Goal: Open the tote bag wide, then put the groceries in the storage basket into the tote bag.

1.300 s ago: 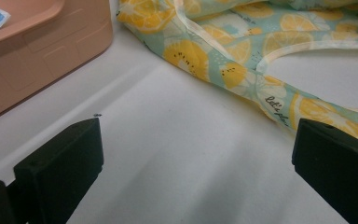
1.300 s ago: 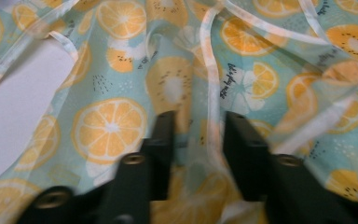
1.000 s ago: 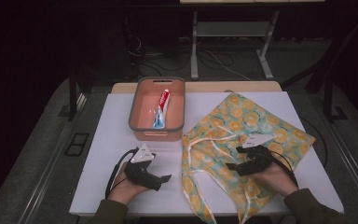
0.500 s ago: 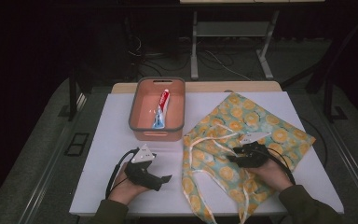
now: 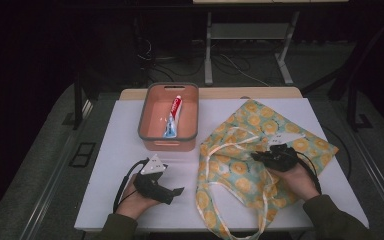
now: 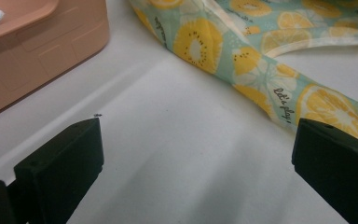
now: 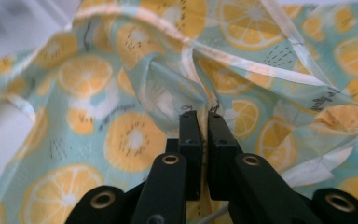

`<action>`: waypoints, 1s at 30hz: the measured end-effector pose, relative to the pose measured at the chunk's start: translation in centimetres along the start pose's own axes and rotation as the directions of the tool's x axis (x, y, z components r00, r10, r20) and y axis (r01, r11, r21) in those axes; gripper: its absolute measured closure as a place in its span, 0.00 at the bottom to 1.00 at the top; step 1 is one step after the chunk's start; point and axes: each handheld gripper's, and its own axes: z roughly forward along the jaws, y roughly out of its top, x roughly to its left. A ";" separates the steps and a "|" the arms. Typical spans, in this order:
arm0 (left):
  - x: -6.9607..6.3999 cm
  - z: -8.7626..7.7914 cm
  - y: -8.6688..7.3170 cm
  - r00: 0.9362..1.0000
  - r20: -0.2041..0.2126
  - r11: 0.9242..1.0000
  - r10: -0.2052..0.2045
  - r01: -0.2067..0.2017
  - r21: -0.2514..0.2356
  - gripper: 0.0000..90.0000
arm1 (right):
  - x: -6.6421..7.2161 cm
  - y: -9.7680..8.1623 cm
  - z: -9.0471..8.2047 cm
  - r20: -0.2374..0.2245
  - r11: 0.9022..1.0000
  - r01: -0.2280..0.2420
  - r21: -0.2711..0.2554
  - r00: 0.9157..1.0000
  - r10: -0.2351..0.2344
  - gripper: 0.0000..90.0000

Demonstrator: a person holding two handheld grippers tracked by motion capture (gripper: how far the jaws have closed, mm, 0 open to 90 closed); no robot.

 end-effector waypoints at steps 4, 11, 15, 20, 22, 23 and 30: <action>0.0 0.0 0.0 1.000 0.003 1.000 0.002 -0.002 0.001 0.01 | -0.7 1.2 -1.1 0.004 0.998 -0.014 -0.063 1.000 0.014 0.96; 0.1 0.0 -0.1 1.000 0.008 1.000 0.002 -0.002 0.003 0.01 | -1.8 2.8 -3.1 0.004 0.986 -0.049 -0.162 0.999 0.051 0.96; 0.1 0.0 -0.1 1.000 0.008 1.000 0.002 -0.002 0.003 0.01 | -1.8 2.7 -3.0 0.001 0.986 -0.050 -0.162 0.999 0.050 0.96; -0.1 -0.5 0.4 1.000 0.015 1.000 -0.001 0.001 -0.017 0.01 | -1.8 2.6 -2.9 -0.004 0.987 -0.048 -0.152 0.999 0.048 0.96; -0.2 -0.9 1.0 1.000 0.020 0.999 0.004 -0.003 -0.031 0.01 | -1.8 2.6 -2.7 -0.009 0.988 -0.048 -0.147 0.999 0.048 0.96; -0.2 -1.1 1.4 1.000 0.029 0.999 0.000 0.001 -0.049 0.01 | -1.8 2.6 -2.6 -0.009 0.988 -0.047 -0.144 0.999 0.047 0.96; 0.5 -2.1 4.8 1.000 0.025 0.995 0.009 -0.006 -0.100 0.02 | -1.8 2.2 -2.2 -0.015 0.991 -0.048 -0.121 0.999 0.047 0.96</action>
